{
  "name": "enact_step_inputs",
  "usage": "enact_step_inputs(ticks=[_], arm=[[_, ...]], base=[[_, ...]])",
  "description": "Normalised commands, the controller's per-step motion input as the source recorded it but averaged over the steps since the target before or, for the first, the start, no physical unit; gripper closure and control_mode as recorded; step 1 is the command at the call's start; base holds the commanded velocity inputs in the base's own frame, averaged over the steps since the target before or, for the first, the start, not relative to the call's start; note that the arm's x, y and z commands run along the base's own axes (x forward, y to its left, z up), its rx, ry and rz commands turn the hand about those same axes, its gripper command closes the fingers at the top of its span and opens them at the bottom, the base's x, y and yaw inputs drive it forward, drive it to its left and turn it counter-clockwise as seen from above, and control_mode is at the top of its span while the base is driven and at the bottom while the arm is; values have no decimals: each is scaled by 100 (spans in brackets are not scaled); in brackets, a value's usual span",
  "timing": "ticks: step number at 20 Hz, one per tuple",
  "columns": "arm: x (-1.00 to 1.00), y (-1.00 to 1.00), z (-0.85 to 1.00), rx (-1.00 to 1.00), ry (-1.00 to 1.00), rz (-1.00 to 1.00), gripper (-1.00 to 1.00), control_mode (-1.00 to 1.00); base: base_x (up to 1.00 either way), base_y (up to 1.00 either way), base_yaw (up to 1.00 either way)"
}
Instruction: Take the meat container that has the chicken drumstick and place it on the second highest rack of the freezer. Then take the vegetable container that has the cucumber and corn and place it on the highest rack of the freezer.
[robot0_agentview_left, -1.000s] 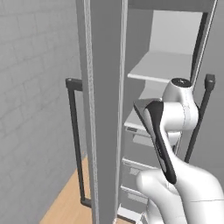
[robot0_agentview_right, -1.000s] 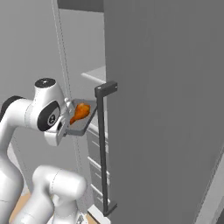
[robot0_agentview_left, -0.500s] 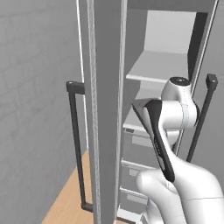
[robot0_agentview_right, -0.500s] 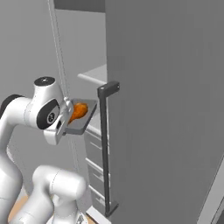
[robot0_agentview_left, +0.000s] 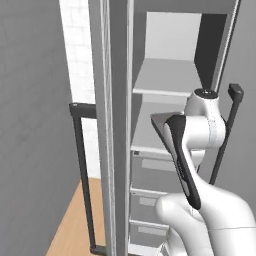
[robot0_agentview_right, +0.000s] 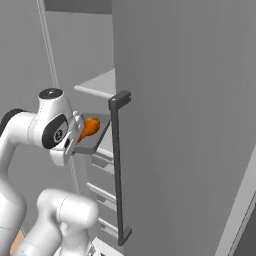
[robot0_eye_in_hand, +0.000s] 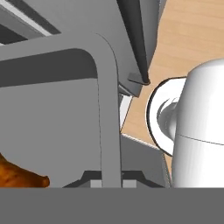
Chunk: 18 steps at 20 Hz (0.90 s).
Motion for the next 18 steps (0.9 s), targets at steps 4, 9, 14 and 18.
enact_step_inputs(ticks=[4,9,14,18], arm=[[0,0,0,0,0,0,100,100],[0,0,0,0,0,0,100,100],[0,0,0,0,0,0,100,100],[0,0,0,0,0,0,100,100]], base=[[28,61,-33],[21,62,-31],[28,60,-29],[35,41,-15]])
